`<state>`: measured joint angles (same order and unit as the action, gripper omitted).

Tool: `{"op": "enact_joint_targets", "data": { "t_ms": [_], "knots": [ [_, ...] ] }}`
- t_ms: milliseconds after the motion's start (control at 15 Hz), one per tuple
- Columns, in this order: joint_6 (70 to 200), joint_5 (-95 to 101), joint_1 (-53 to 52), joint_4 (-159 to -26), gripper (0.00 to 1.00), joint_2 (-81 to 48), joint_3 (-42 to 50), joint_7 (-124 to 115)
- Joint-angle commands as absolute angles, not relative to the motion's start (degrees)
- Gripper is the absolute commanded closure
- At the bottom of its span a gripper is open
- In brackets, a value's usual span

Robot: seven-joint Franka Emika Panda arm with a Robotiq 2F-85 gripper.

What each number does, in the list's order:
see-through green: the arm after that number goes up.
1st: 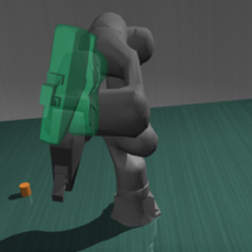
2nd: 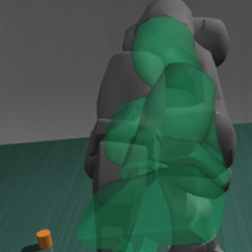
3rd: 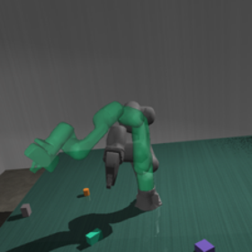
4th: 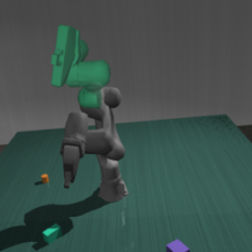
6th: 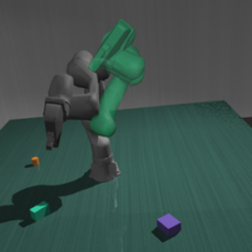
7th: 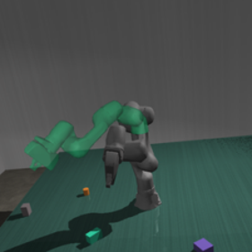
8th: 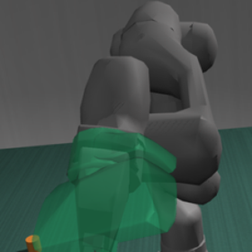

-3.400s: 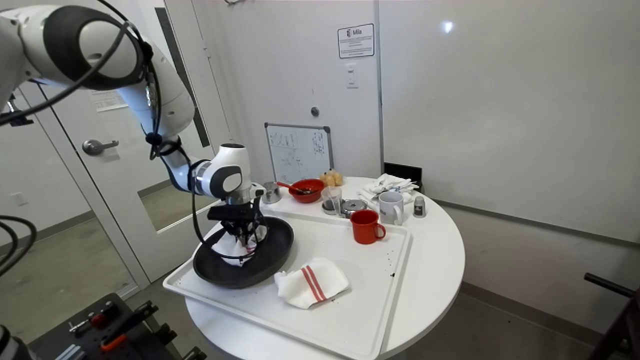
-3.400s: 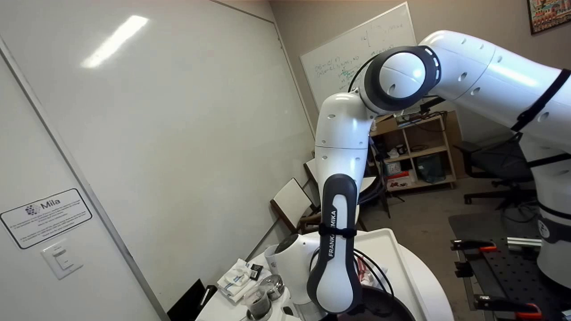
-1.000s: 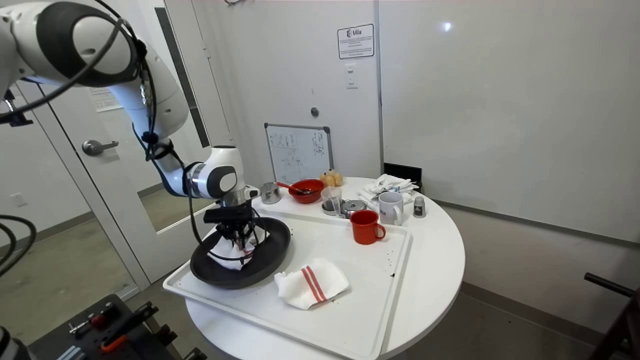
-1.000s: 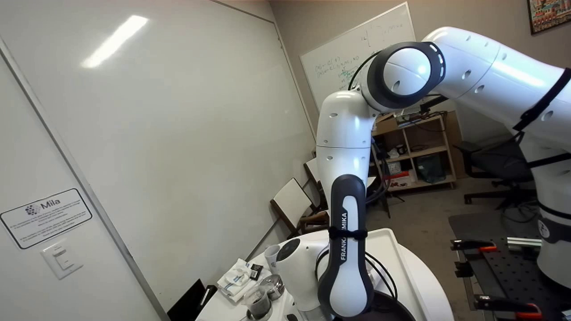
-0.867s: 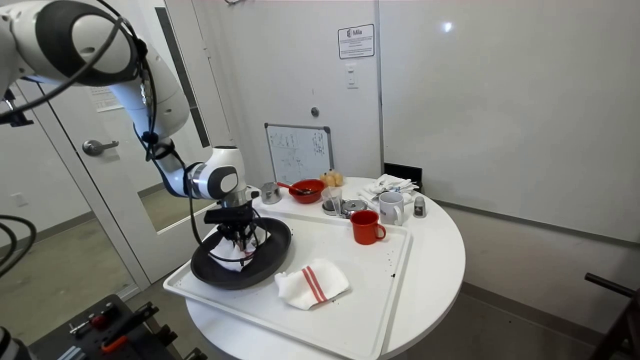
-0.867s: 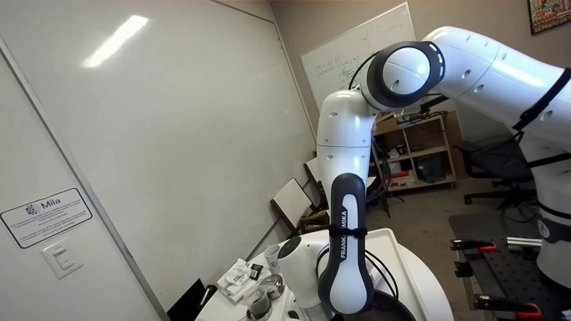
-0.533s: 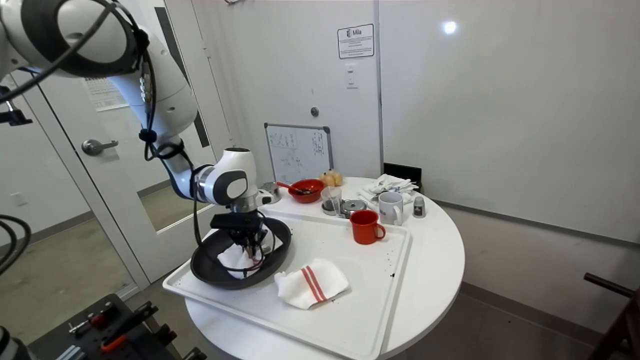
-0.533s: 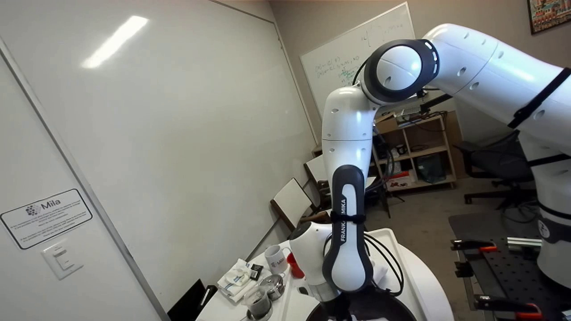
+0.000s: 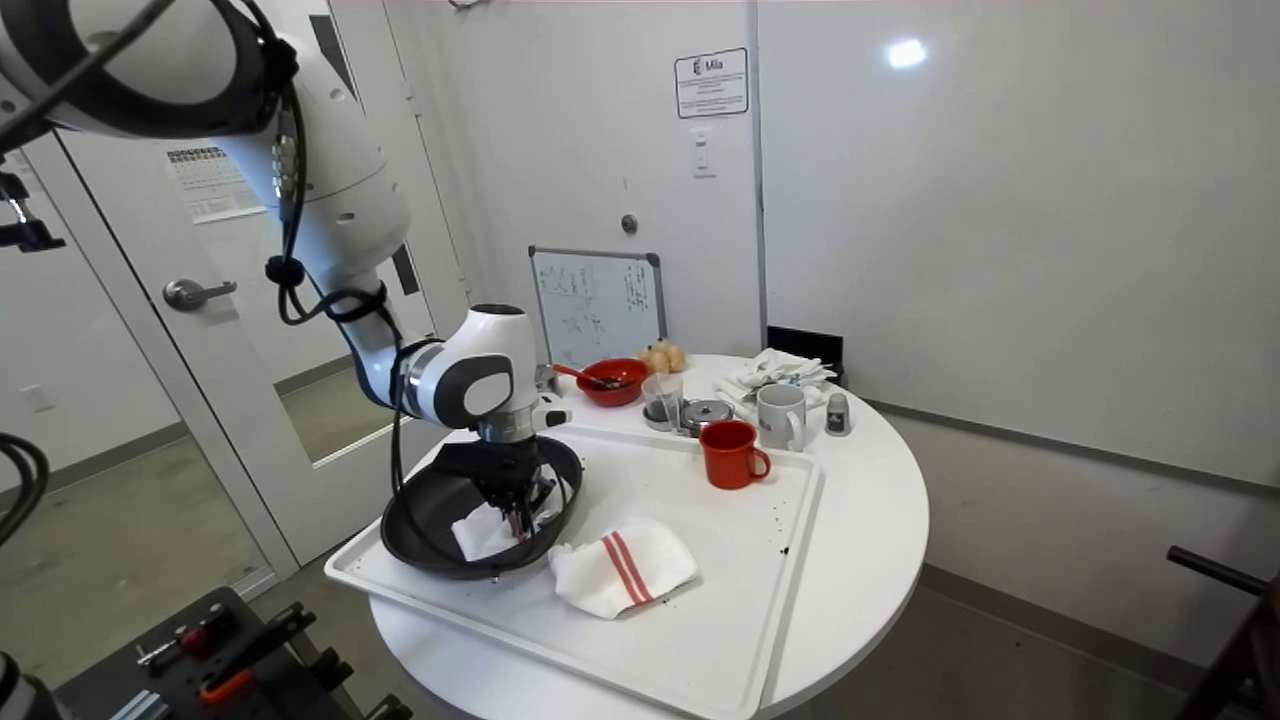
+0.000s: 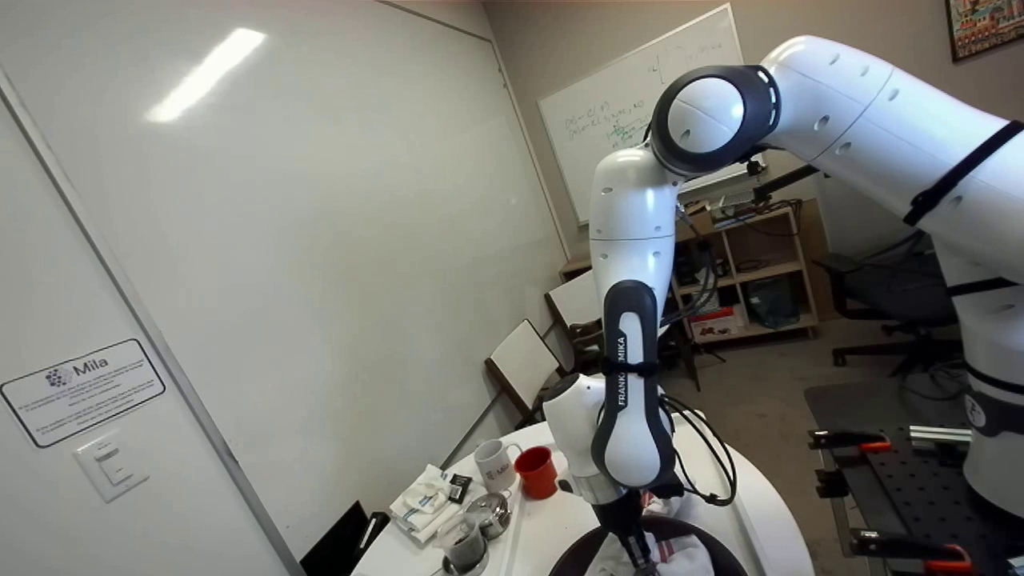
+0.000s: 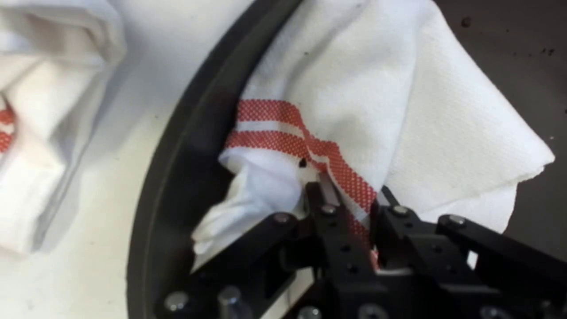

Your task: Use one white and red towel to wipe the black pan.

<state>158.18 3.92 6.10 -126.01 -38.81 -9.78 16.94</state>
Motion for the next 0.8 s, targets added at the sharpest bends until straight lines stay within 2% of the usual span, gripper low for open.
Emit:
{"op": "enact_joint_targets", "data": {
  "t_ms": [0,400,733],
  "knots": [
    [161.05,4.19,5.77,-129.42,0.96,-40.59,-10.57,18.86],
    [161.47,5.22,4.17,-133.59,0.96,-38.81,-15.05,22.83],
    [160.91,6.41,0.65,-133.66,0.96,-38.91,-14.66,22.09]
  ]
}}
